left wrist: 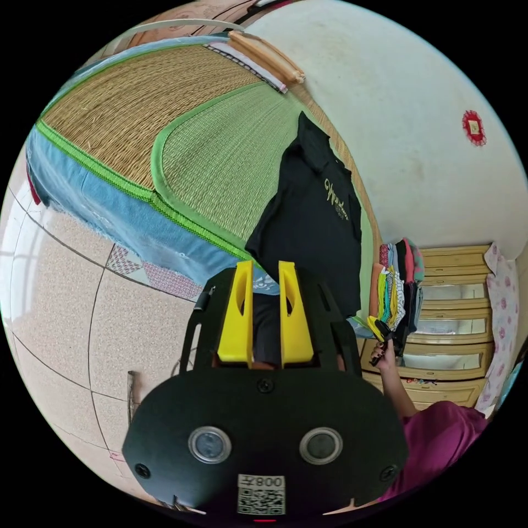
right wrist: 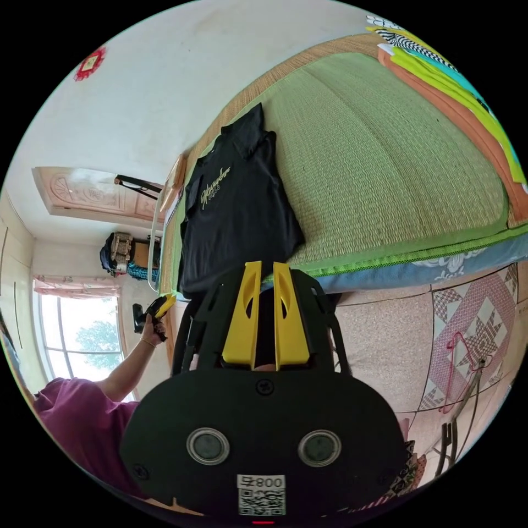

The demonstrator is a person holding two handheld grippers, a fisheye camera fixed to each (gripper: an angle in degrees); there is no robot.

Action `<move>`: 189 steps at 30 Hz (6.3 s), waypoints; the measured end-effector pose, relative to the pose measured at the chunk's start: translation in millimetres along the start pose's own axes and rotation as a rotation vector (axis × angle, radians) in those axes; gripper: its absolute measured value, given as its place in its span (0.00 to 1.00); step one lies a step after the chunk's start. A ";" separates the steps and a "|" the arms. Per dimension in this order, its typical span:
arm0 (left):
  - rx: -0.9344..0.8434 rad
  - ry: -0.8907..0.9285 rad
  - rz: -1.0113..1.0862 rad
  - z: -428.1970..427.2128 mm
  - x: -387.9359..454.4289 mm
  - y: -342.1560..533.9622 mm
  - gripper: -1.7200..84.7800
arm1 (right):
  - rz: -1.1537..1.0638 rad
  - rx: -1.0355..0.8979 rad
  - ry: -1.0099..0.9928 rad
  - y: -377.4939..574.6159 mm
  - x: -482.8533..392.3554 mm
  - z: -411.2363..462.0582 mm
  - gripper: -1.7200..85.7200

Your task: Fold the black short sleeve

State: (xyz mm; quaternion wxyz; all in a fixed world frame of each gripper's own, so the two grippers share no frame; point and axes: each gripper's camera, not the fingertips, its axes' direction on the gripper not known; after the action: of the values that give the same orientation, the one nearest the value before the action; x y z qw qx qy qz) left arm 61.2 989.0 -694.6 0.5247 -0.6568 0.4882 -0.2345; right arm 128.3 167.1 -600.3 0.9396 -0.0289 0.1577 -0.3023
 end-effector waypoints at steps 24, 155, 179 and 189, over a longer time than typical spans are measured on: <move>-0.100 -0.032 0.098 9.1 -20.0 16.0 0.09 | -0.057 -0.056 0.273 -61.6 -36.4 -15.4 0.09; 0.128 0.386 -0.138 97.6 -6.7 -68.7 0.08 | 0.037 -0.077 -0.269 -130.3 126.7 90.8 0.05; -0.119 0.372 -0.125 213.2 79.5 -78.7 0.09 | -0.158 -0.240 -0.170 -56.2 -4.1 207.9 0.06; -0.057 0.538 -0.113 217.8 94.9 -94.8 0.03 | -0.296 -0.321 -0.095 -58.3 -81.3 262.9 0.03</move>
State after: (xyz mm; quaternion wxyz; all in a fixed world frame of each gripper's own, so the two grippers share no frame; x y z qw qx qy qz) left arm 316.5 1002.4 -700.9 0.3437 -0.6114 0.5791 -0.4156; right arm 115.8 155.7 -319.5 0.8749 -0.2151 0.1532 -0.4061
